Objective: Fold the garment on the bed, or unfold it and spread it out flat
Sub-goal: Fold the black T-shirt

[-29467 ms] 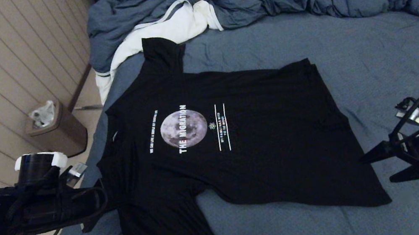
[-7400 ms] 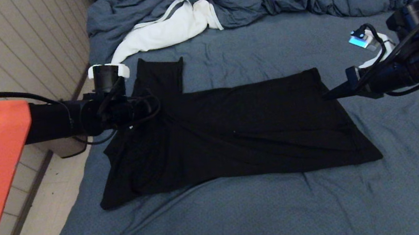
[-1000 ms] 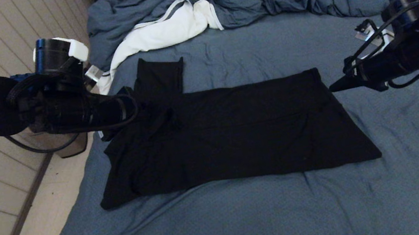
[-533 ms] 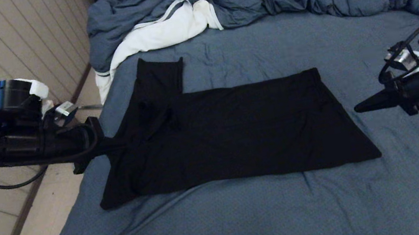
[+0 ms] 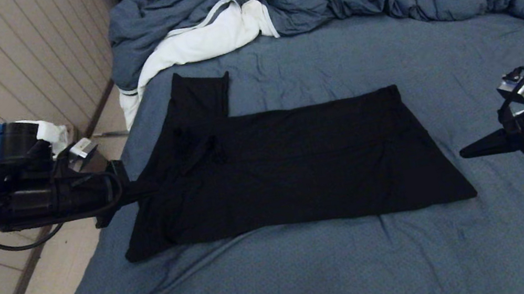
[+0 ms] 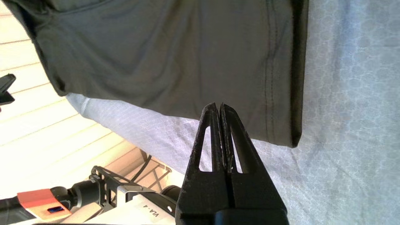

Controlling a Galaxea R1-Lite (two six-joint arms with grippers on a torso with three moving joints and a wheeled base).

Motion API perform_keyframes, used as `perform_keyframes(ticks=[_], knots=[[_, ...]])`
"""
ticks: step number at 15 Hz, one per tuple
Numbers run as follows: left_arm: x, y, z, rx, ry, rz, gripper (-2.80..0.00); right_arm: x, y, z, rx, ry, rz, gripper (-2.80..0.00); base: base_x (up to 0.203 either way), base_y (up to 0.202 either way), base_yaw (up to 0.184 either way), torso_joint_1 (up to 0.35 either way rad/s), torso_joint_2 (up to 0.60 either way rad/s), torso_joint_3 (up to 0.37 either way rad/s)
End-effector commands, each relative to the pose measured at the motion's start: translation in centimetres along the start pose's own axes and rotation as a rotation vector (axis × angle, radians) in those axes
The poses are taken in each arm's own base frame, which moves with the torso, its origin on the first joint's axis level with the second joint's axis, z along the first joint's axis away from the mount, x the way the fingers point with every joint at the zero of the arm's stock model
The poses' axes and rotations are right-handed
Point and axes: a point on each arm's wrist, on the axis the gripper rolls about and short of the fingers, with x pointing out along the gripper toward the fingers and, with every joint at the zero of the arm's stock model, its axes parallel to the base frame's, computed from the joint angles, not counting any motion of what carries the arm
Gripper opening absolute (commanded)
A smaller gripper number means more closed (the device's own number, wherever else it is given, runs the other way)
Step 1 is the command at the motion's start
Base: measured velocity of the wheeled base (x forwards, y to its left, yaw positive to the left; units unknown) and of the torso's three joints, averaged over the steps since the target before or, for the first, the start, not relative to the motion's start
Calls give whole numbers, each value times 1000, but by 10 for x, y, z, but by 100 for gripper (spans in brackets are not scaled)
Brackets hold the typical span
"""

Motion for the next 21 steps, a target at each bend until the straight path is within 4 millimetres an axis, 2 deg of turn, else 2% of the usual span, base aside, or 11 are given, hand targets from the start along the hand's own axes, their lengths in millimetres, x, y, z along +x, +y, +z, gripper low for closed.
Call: perform_keyframes(ticks=[1, 5, 8, 10, 12, 15, 16, 18, 21], knots=[[-2, 2, -1, -8, -1, 6, -280, 1, -1, -1, 6, 4, 4, -280, 0, 0, 0, 0, 0, 0], [-16, 22, 12, -51, -64, 49, -280, 0, 1, -1, 5, 3, 12, -280, 0, 0, 0, 0, 0, 0], [-16, 38, 14, -83, -67, 83, -280, -5, 6, 3, 40, -4, 27, -280, 0, 0, 0, 0, 0, 0], [-5, 56, 17, -83, -51, 110, -280, -25, 15, 2, 68, -36, 8, -280, 0, 0, 0, 0, 0, 0], [1, 78, 25, -77, -76, 106, -280, -37, 14, -1, 123, -31, -11, -280, 0, 0, 0, 0, 0, 0], [-14, 90, 34, -72, -129, 71, -280, -51, 4, -8, 200, -28, -83, -280, 0, 0, 0, 0, 0, 0], [-15, 93, 35, -75, -133, 67, 0, -52, 5, -10, 213, -27, -100, -280, 0, 0, 0, 0, 0, 0], [-16, 95, 38, -80, -133, 58, 0, -55, 10, -10, 209, -36, -106, -280, 0, 0, 0, 0, 0, 0], [-6, 107, 37, -103, -109, 69, 0, -54, 18, -5, 173, -39, -146, -280, 0, 0, 0, 0, 0, 0]])
